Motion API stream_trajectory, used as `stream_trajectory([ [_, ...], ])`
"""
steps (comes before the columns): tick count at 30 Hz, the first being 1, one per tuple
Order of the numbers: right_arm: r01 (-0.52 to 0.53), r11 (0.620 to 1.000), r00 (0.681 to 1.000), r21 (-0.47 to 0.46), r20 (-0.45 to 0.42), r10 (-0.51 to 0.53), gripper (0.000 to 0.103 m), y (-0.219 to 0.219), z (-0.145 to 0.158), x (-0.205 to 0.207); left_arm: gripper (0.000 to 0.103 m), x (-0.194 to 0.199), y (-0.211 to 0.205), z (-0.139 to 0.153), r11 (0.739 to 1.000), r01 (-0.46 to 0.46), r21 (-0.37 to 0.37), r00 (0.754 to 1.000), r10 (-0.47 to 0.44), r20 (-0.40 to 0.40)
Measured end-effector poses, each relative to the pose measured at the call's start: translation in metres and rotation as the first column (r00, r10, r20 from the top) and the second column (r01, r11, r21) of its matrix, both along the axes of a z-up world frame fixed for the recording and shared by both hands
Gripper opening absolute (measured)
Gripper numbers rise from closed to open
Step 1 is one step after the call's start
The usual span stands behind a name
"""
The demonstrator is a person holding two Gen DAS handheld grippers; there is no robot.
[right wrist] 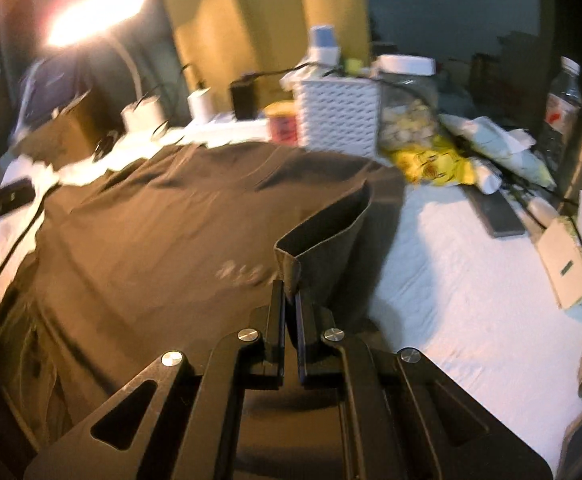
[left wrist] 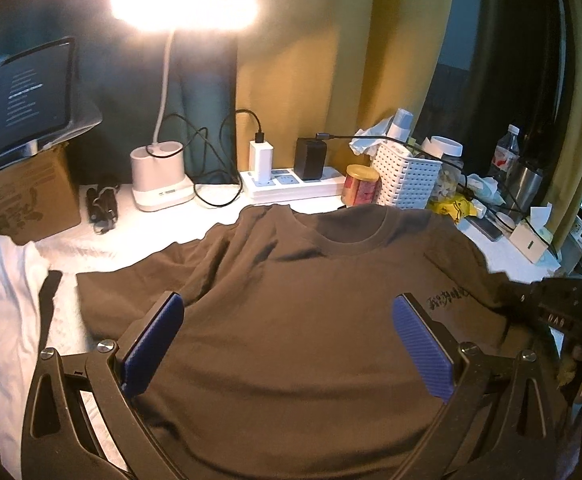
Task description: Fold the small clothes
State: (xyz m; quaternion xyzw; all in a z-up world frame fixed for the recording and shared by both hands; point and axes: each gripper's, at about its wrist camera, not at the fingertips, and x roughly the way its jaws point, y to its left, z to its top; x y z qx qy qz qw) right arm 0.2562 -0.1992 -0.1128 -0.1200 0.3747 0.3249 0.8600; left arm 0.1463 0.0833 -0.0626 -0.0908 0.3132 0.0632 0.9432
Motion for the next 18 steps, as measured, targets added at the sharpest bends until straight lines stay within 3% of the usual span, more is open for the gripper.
stream_trajectory([
  [9,-0.028,0.994,0.998,-0.105,-0.062,0.022,0.009,0.011,-0.03,-0.024,0.102,-0.028,0.0,0.001,1.0,-0.007,0.007,1.0,0.007,0.007],
  [13,-0.062,0.993,0.995,-0.104,-0.08,0.053,0.031,0.012,-0.03,-0.037,0.102,-0.036,0.002,0.003,1.0,-0.01,0.012,1.0,0.01,0.01],
  [18,-0.093,0.988,0.994,-0.12,-0.076,0.085,0.031,0.017,-0.025,-0.054,0.102,-0.042,0.004,0.005,1.0,-0.007,0.016,1.0,0.006,0.015],
])
